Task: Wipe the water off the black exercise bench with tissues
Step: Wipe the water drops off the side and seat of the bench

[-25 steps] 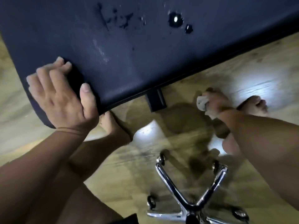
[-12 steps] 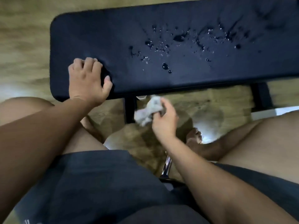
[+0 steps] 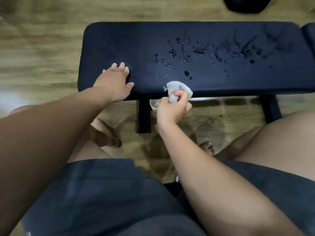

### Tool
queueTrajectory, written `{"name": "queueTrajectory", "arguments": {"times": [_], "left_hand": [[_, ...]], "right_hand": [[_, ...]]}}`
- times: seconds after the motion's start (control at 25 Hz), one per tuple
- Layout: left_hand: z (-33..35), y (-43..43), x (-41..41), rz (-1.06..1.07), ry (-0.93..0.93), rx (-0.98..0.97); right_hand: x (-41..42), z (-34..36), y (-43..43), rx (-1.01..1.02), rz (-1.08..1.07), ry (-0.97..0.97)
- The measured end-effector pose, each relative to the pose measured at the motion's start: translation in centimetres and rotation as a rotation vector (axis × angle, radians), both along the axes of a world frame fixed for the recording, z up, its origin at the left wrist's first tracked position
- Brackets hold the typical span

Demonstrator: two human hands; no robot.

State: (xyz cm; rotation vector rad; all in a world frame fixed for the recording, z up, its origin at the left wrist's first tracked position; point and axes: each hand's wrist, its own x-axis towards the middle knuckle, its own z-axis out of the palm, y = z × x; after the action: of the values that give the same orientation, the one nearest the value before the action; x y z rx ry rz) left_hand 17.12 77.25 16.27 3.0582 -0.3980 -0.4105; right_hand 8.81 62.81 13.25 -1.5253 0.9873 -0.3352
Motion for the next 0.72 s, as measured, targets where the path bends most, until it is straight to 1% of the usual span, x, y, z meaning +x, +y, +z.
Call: {"name": "queueTrajectory", "arguments": {"times": [0.08, 0.12, 0.2, 0.28, 0.32, 0.36, 0.4, 0.44, 0.52, 0.6, 0.68, 0.72], "left_hand": [[-0.5, 0.1, 0.0, 0.000, 0.022, 0.002], [-0.8, 0.3, -0.1, -0.007, 0.014, -0.007], [-1.2, 0.6, -0.1, -0.002, 0.005, -0.030], [-1.5, 0.8, -0.3, -0.001, 0.006, -0.039], [-1.6, 0.7, -0.3, 0.001, 0.010, -0.042], [-1.5, 0.6, -0.4, 0.005, 0.019, -0.048], [-1.3, 0.4, -0.3, 0.018, 0.033, -0.055], [-1.3, 0.2, -0.1, 0.033, 0.047, -0.059], [-1.1, -0.2, 0.0, 0.051, 0.072, -0.028], [-0.7, -0.6, 0.2, 0.049, 0.093, 0.015], [-0.2, -0.8, 0.7, 0.055, 0.118, 0.069], [0.3, -0.9, 0.9, 0.065, 0.133, 0.089]], "right_hand": [[-0.1, -0.5, -0.6, -0.003, 0.047, -0.004], [-0.2, -0.9, -2.6, -0.077, 0.041, -0.014], [-0.1, -1.1, -8.6, -0.227, -0.062, -0.019], [0.2, -1.1, -15.5, -0.267, -0.229, 0.014], [0.4, -1.2, -17.7, -0.270, -0.309, 0.029], [0.5, -1.2, -18.3, -0.284, -0.320, 0.050], [0.5, -1.1, -17.0, -0.323, -0.250, 0.075], [0.4, -1.2, -14.3, -0.365, -0.126, 0.063], [-0.3, -2.2, -6.9, -0.411, 0.159, -0.050], [-1.0, -2.1, -1.1, -0.353, 0.399, -0.086], [-0.5, -1.2, -0.8, -0.271, 0.538, -0.087], [-0.6, -1.0, -2.6, -0.306, 0.574, -0.095]]}}
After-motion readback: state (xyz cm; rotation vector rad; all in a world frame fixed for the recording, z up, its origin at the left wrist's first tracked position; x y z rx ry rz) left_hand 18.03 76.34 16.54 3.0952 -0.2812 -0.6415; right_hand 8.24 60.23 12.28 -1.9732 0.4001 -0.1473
